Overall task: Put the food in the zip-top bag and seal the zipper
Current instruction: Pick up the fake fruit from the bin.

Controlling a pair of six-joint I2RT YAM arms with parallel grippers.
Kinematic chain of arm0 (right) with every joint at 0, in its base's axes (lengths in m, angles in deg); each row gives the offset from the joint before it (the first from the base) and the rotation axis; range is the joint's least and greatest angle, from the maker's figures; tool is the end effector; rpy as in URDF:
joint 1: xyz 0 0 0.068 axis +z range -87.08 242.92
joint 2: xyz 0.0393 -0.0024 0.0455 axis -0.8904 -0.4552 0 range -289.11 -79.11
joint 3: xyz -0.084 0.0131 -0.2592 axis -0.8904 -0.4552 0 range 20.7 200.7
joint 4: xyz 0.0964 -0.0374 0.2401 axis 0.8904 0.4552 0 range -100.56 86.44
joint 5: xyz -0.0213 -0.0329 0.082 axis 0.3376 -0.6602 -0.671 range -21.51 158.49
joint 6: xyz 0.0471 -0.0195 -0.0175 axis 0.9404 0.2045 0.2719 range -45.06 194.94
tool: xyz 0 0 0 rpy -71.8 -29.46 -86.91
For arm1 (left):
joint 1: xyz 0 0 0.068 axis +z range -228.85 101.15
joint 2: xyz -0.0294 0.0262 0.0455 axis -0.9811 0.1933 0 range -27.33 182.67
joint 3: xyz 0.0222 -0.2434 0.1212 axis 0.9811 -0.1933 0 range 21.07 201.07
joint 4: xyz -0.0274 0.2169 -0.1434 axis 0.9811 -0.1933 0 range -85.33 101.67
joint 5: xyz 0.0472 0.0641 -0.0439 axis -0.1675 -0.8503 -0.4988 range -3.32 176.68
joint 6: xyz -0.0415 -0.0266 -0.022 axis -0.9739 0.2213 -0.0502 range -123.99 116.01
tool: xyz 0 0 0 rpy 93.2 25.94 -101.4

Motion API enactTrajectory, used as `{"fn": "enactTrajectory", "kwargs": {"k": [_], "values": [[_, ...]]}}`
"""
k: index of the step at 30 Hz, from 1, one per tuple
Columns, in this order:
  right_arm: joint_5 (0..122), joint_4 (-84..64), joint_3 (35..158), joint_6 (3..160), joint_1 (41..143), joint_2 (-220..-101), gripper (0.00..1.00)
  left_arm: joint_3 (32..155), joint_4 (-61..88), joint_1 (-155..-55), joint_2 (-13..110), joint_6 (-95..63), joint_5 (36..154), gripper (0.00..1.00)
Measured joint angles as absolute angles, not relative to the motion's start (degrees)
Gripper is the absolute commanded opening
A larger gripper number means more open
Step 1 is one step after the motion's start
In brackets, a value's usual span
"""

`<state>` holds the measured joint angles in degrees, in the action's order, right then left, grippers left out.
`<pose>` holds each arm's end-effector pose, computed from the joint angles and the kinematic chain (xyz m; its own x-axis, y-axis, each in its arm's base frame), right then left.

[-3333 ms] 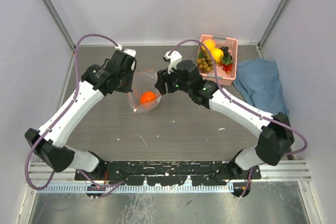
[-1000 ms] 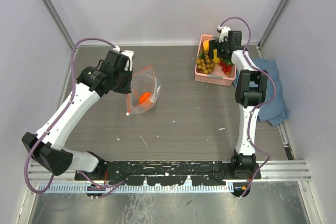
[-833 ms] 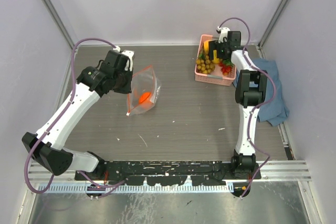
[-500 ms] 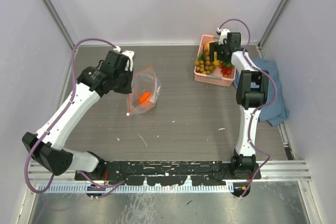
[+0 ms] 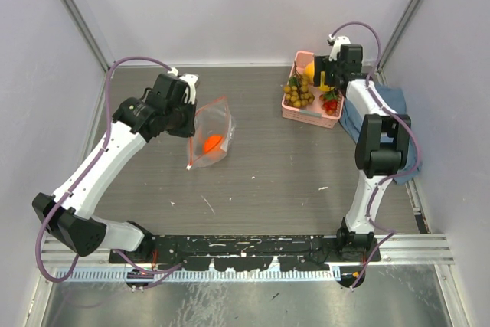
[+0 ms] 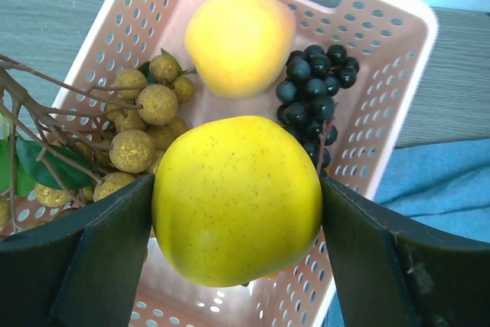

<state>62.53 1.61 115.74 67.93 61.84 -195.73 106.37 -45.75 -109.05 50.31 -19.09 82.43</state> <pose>0.4790 -0.0054 0.2545 -0.5429 -0.1111 -0.8324 -0.1347 0.9899 -0.0442 0.2339 -0.1331 0.3798 -0.7570 0.1399 -0.6383 0.2724 0.9555 -0.1137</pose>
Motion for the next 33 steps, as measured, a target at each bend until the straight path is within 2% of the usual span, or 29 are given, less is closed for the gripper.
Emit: {"fn": "enactTrajectory", "kwargs": {"k": [9,18,26,33], "values": [[65.1,-0.8,107.9,70.4,62.3,-187.9,0.55,106.1,-45.0,-109.1,50.1,-18.4,84.0,0.0],[65.4,-3.1,95.8,74.3,67.0,-172.6,0.54,105.5,-44.6,-109.1,48.5,-18.1,85.0,0.0],[67.2,-3.8,89.4,78.5,77.6,-157.7,0.54,105.0,-43.9,-109.1,48.3,-18.1,86.6,0.0],[68.1,-3.4,87.2,81.3,88.0,-150.2,0.54,104.6,-43.2,-109.1,48.3,-18.1,87.2,0.0]]}}
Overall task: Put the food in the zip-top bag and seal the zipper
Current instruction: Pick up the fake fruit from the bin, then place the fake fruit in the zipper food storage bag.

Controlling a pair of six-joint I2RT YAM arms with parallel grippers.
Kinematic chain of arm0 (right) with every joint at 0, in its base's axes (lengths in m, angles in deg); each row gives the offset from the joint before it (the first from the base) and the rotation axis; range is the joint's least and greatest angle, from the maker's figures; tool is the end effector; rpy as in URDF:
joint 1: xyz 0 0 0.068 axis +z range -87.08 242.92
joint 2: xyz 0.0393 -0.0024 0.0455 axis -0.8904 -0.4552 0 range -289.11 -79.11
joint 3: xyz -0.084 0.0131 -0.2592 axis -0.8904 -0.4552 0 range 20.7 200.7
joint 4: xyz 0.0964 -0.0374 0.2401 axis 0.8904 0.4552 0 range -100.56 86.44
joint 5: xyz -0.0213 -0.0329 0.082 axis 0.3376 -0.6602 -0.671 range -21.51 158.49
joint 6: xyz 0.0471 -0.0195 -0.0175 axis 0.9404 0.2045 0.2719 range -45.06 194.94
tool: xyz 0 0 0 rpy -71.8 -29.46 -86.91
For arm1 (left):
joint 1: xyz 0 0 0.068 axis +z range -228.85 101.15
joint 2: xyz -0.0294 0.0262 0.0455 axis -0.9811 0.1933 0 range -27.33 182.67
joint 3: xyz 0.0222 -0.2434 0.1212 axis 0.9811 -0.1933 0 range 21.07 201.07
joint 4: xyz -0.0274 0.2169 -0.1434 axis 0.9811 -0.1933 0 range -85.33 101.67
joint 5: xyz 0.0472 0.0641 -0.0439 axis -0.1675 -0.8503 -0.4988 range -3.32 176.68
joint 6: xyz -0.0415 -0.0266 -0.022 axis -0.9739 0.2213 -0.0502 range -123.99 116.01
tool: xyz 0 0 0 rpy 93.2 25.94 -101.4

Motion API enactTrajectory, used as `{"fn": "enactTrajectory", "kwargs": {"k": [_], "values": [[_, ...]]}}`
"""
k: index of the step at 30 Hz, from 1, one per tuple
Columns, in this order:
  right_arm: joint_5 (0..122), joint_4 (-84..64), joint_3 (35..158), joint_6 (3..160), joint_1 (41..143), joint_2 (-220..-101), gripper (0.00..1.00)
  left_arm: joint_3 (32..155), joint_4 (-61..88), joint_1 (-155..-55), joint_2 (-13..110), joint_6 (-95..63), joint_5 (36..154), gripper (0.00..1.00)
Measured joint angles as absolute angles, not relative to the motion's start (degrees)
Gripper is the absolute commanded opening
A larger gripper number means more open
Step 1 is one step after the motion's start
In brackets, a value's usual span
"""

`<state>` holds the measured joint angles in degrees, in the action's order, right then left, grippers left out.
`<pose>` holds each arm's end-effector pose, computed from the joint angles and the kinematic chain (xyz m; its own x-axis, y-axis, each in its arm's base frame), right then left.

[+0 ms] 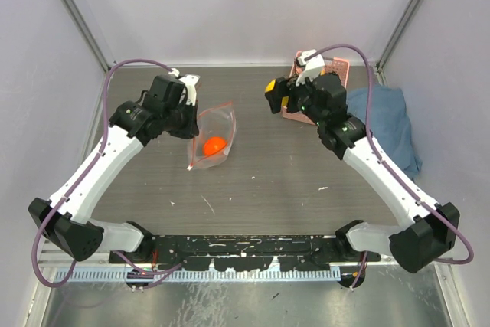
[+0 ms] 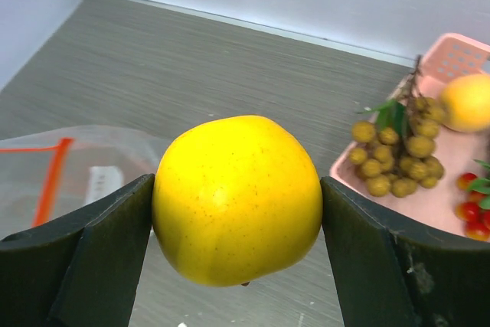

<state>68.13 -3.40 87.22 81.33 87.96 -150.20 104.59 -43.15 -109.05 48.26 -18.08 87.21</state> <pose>0.2633 0.1231 0.3813 -0.2306 0.0152 -0.9729 -0.4055 0.9074 0.1103 0.2277 -0.1329 0.3823 -0.7359 0.1465 -0.6611 0.3394 0.9246 -0.1729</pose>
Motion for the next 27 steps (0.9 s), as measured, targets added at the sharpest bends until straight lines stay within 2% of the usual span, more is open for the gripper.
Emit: {"fn": "enactTrajectory", "kwargs": {"k": [12,18,27], "values": [[68.5,-6.2,87.2,85.5,105.5,-148.0,0.55,104.2,-42.5,-109.1,48.1,-18.1,87.5,0.0],[68.5,-14.8,84.2,90.1,113.0,-148.2,0.56,104.1,-42.0,-109.1,48.0,-18.1,87.5,0.0],[72.3,-31.1,73.8,98.3,116.1,-152.1,0.59,103.7,-41.6,-109.1,47.9,-18.3,88.5,0.0]]}}
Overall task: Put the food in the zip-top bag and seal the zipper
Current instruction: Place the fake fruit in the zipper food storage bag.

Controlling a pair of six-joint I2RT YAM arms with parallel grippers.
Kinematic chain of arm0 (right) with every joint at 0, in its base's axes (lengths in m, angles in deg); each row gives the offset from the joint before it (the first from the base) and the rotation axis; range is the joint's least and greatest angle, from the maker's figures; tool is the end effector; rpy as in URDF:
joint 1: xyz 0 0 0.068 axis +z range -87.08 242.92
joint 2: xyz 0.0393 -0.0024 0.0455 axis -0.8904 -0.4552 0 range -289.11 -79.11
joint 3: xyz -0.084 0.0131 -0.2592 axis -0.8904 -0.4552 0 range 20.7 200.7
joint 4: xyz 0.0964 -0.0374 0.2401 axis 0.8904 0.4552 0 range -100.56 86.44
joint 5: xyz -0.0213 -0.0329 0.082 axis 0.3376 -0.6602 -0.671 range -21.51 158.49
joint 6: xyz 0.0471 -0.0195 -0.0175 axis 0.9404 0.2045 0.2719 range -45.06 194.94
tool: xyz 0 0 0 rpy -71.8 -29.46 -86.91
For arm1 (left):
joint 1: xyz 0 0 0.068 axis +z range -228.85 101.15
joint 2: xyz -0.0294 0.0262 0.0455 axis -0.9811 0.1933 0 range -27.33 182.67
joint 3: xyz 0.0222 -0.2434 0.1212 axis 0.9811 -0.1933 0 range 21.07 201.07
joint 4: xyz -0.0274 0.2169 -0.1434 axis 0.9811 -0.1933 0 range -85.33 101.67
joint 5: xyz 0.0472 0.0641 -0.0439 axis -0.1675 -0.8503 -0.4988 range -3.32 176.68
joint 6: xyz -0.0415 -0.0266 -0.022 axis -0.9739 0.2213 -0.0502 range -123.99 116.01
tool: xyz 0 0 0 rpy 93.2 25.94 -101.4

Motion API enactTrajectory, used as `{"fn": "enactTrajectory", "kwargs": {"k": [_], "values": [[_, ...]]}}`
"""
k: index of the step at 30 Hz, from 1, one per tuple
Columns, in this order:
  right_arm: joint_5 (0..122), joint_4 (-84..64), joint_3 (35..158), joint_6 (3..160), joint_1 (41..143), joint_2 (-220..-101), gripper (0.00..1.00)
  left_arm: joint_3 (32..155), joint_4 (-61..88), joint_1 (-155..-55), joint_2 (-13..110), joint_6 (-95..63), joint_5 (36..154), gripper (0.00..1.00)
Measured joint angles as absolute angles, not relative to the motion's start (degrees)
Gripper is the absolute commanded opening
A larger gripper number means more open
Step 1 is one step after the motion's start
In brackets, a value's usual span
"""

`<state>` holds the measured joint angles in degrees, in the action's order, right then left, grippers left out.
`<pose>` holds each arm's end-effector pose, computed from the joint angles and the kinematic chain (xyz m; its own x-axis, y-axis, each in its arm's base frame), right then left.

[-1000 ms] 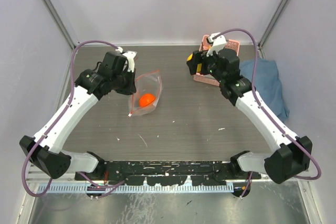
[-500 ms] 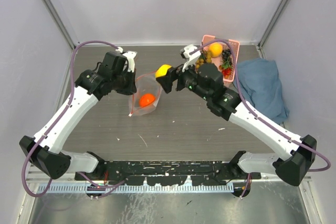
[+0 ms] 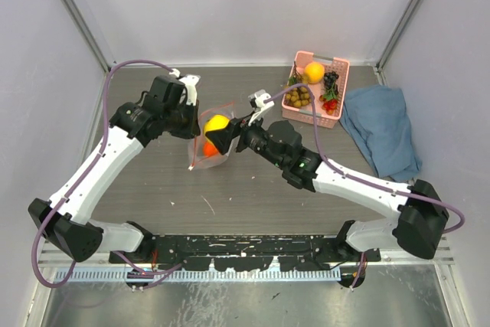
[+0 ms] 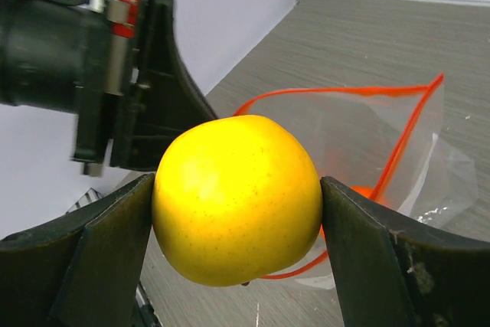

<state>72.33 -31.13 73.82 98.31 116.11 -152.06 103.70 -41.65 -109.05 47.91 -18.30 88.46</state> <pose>0.1834 0.2410 0.3406 -0.2938 0.2681 -0.9175 -0.6995 0.5939 0.3975 0.2278 -0.1339 0.3810 -0.7307 0.1393 -0.6683 0.3517 0.9159 -0.1935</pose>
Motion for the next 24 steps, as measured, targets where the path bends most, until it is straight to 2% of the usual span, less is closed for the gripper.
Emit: {"fn": "enactTrajectory", "kwargs": {"k": [6,14,24], "values": [[76.3,-36.6,71.9,101.1,116.1,-156.7,0.59,103.6,-41.5,-109.1,47.9,-18.3,88.5,0.0],[85.2,-35.7,73.5,101.3,116.1,-160.5,0.6,103.6,-41.3,-109.1,47.9,-18.3,89.6,0.0],[87.8,-35.0,78.2,101.9,116.5,-168.2,0.79,103.6,-41.3,-109.1,47.9,-18.3,90.7,0.0]]}}
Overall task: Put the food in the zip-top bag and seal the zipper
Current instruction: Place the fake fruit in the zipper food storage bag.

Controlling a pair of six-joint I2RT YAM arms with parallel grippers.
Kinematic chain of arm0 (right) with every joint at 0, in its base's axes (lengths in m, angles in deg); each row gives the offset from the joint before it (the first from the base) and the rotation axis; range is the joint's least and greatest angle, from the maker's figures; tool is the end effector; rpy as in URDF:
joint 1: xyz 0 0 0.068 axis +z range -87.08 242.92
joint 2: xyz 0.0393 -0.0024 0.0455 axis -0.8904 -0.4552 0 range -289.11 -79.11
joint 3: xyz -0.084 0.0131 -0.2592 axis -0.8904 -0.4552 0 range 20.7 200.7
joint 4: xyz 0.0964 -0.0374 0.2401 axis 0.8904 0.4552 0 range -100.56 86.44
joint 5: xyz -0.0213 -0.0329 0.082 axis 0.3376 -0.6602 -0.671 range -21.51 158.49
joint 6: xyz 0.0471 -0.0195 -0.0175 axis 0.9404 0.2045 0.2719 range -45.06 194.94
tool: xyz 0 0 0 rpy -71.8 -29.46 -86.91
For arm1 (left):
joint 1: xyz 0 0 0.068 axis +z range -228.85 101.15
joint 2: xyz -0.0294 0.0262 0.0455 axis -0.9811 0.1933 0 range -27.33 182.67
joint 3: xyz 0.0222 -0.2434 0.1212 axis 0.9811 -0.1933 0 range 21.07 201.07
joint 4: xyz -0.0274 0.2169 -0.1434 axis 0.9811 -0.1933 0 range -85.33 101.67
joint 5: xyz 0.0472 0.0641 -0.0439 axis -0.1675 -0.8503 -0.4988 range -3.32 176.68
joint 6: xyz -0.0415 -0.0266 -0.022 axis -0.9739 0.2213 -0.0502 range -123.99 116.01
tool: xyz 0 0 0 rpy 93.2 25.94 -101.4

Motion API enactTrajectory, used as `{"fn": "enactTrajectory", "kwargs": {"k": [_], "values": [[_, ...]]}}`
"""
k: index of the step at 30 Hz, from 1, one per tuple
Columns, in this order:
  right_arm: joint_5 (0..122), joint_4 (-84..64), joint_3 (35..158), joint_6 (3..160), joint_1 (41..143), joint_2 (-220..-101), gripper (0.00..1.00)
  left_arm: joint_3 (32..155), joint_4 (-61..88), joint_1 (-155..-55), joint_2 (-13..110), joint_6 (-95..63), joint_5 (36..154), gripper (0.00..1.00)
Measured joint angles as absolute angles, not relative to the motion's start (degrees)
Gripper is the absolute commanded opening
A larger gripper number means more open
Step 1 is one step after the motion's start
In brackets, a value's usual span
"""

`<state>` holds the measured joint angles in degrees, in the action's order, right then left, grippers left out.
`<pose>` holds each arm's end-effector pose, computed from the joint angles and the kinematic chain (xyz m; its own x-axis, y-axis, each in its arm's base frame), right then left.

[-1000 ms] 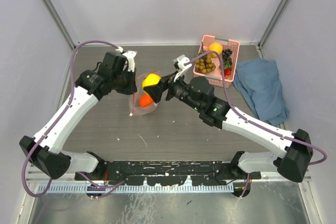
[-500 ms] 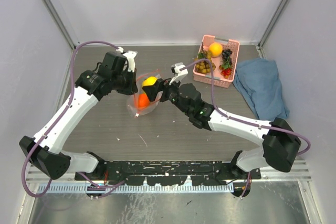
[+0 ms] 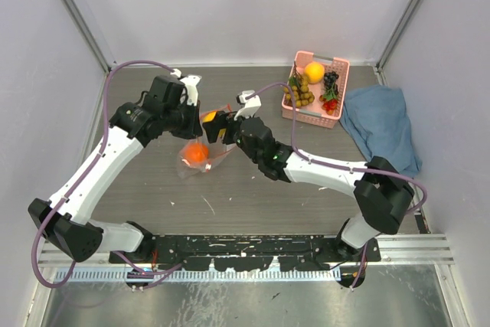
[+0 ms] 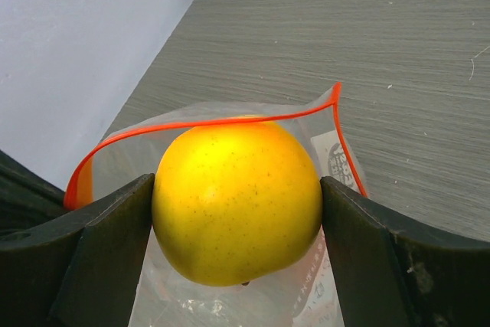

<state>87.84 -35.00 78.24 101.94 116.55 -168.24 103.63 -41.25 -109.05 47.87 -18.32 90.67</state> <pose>0.2247 0.2851 0.2869 -0.3221 0.2851 -0.9028 -0.4696 0.7799 0.4138 0.2274 -0.1352 0.3814 -0.7326 0.1406 -0.6660 0.3741 0.9006 -0.2214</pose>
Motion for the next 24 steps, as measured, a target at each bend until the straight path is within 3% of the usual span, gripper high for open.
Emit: {"fn": "enactTrajectory", "kwargs": {"k": [20,24], "values": [[90.5,-37.0,79.3,103.9,116.6,-171.0,1.0,103.6,-41.3,-108.8,47.8,-18.4,92.1,0.0],[90.5,-37.1,79.3,103.8,116.6,-171.0,1.0,103.6,-41.3,-108.7,47.8,-18.6,92.1,0.0]]}}
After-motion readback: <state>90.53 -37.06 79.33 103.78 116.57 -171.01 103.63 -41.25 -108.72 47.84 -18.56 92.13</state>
